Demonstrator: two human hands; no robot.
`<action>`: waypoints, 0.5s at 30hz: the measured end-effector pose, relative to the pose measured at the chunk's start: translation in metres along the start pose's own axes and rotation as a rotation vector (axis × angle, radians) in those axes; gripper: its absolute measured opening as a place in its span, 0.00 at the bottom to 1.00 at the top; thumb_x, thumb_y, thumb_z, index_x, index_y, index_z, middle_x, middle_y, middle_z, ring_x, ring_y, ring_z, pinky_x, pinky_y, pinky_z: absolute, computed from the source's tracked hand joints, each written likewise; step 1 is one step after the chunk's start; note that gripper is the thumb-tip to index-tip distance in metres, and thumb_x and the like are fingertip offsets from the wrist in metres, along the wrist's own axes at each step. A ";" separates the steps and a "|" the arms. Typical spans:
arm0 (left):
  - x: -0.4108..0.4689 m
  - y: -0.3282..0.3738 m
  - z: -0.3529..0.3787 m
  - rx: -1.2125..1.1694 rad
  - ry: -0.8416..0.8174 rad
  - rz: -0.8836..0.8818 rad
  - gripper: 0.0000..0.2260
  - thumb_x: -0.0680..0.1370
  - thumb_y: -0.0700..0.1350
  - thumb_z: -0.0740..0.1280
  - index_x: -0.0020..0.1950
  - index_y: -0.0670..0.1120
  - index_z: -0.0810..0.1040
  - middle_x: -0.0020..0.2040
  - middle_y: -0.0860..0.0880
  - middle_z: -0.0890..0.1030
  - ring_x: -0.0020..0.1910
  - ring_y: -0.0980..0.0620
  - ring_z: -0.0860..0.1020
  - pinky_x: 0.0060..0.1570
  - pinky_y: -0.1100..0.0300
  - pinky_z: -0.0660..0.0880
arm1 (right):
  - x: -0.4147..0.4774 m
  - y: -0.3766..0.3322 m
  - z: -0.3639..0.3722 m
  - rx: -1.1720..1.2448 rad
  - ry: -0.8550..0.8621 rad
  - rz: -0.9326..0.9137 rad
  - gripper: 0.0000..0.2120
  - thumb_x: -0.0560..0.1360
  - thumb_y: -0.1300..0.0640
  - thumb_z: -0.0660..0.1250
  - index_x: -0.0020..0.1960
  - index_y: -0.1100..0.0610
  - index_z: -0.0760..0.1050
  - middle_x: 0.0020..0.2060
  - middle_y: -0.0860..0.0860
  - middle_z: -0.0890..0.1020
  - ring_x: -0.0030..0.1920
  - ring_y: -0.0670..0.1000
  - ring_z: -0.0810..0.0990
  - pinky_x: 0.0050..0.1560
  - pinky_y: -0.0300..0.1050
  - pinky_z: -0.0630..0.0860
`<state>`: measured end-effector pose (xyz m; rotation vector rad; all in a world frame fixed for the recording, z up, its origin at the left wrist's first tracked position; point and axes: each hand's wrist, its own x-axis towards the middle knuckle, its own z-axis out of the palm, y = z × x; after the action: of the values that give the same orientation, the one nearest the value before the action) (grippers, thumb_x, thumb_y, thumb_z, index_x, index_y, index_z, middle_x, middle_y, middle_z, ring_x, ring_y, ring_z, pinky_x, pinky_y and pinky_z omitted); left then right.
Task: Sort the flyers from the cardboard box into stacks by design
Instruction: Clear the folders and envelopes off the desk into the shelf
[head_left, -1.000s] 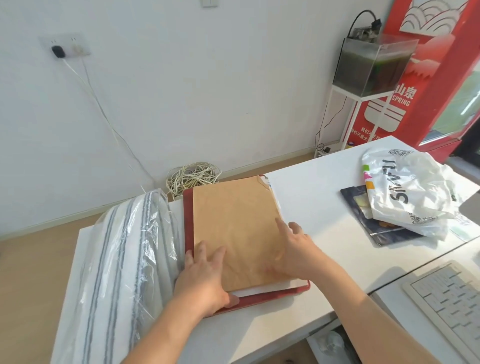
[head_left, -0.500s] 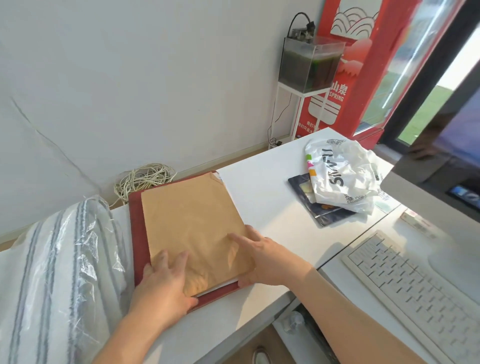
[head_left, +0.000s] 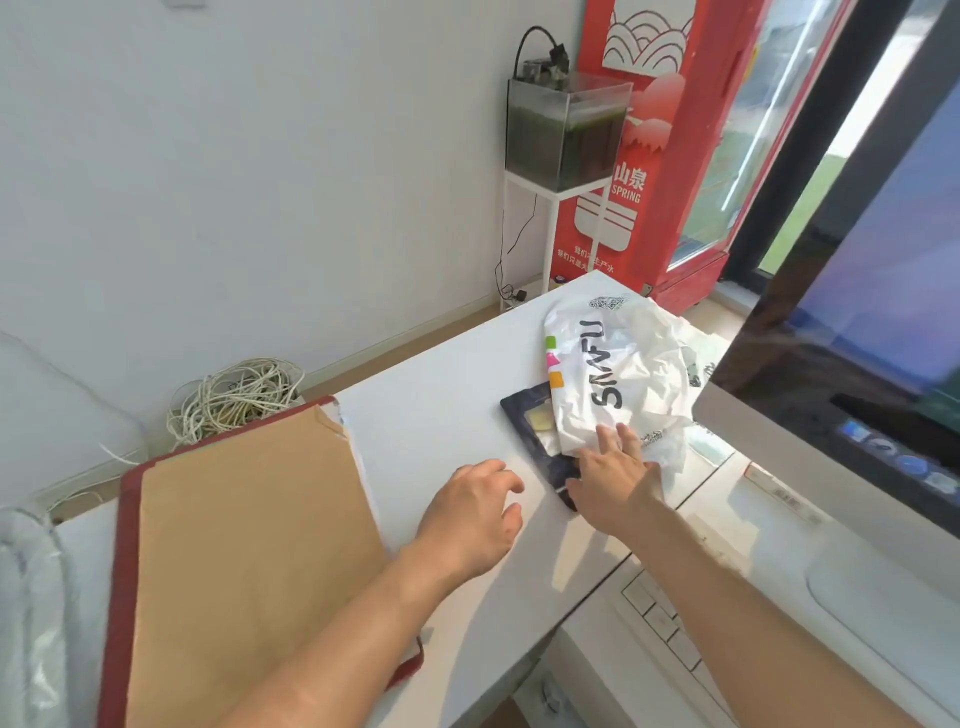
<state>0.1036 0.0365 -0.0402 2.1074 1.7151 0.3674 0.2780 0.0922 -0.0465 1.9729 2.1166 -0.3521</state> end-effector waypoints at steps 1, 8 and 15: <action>0.018 0.006 0.005 -0.047 -0.001 -0.010 0.14 0.79 0.46 0.60 0.64 0.48 0.75 0.63 0.52 0.74 0.63 0.49 0.71 0.61 0.62 0.64 | 0.003 0.002 0.004 0.014 0.012 0.001 0.21 0.81 0.48 0.53 0.70 0.56 0.65 0.75 0.53 0.53 0.77 0.55 0.44 0.65 0.58 0.66; 0.113 0.036 0.005 -0.823 0.086 -0.310 0.15 0.77 0.41 0.65 0.63 0.50 0.73 0.62 0.50 0.75 0.59 0.52 0.74 0.61 0.59 0.70 | -0.024 -0.002 0.019 0.422 0.324 -0.319 0.25 0.81 0.54 0.53 0.76 0.59 0.56 0.75 0.49 0.57 0.75 0.49 0.56 0.72 0.37 0.57; 0.049 0.012 -0.085 -0.629 0.372 -0.174 0.26 0.74 0.30 0.63 0.66 0.54 0.75 0.61 0.64 0.74 0.61 0.68 0.71 0.59 0.78 0.61 | -0.043 -0.012 -0.024 1.081 0.534 -0.202 0.18 0.78 0.48 0.63 0.67 0.48 0.69 0.65 0.43 0.71 0.65 0.44 0.70 0.62 0.50 0.72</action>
<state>0.0869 0.0939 0.0386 1.4848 1.6590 1.1339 0.2686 0.0589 -0.0101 2.5749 2.8100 -1.3842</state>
